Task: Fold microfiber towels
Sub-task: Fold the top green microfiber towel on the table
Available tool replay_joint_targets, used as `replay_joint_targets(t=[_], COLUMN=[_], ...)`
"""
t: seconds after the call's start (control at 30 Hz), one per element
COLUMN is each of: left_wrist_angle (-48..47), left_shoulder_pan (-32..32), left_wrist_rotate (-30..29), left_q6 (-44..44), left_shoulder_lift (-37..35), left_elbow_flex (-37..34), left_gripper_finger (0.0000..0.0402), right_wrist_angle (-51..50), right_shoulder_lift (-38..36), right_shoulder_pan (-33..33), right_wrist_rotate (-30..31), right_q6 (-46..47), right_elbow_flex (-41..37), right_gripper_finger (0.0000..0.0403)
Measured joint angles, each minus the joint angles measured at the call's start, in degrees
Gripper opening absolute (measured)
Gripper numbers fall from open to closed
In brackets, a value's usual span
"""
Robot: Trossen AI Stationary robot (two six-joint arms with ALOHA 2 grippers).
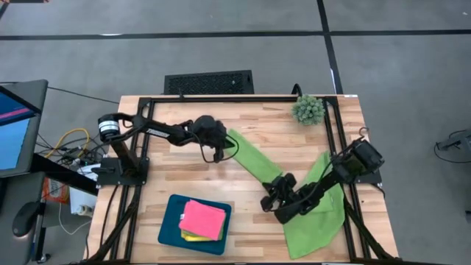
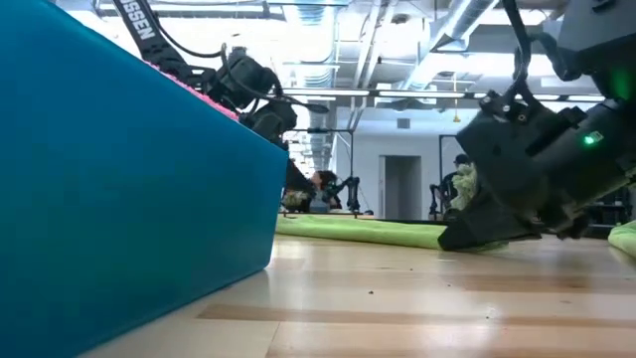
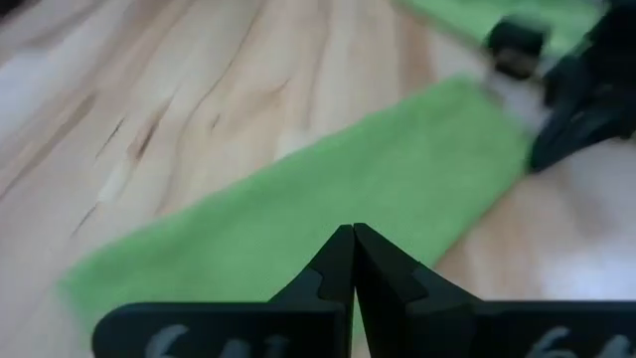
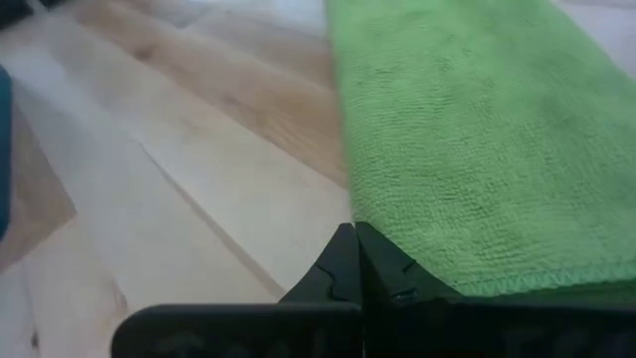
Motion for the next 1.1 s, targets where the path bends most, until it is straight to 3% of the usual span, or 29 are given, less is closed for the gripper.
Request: replay_joint_targets(t=[0.23, 0.33, 0.43, 0.8, 1.1], left_wrist_angle=[7.91, 10.1, 14.2, 13.12, 8.19], left_shoulder_pan=[-4.73, -6.74, -6.77, -2.45, -1.69], left_wrist_rotate=[-0.07, -6.41, -11.06, -9.77, -10.42], left_q6=[-2.86, -0.81, 0.04, -4.63, -4.76], left_shoulder_lift=[0.5, 0.71, 3.36, 19.01, 20.19], left_elbow_flex=[0.0, 0.0, 0.58, 9.77, 10.19], left_gripper_finger=[0.0, 0.0, 0.0, 0.0, 0.0], right_wrist_angle=[-1.6, -3.75, -5.72, -6.58, -9.95], right_shoulder_lift=[-0.67, -2.81, -4.68, -9.82, -11.55], right_shoulder_pan=[1.07, 0.95, 0.93, 1.02, -2.37], right_wrist_rotate=[-0.54, -2.49, -4.06, -3.27, 7.99], right_q6=[3.53, 2.08, 2.07, 0.48, 3.25], right_elbow_flex=[0.07, -0.05, -0.16, -0.09, -0.04], right_gripper_finger=[0.0006, 0.0006, 0.0006, 0.0006, 0.0006])
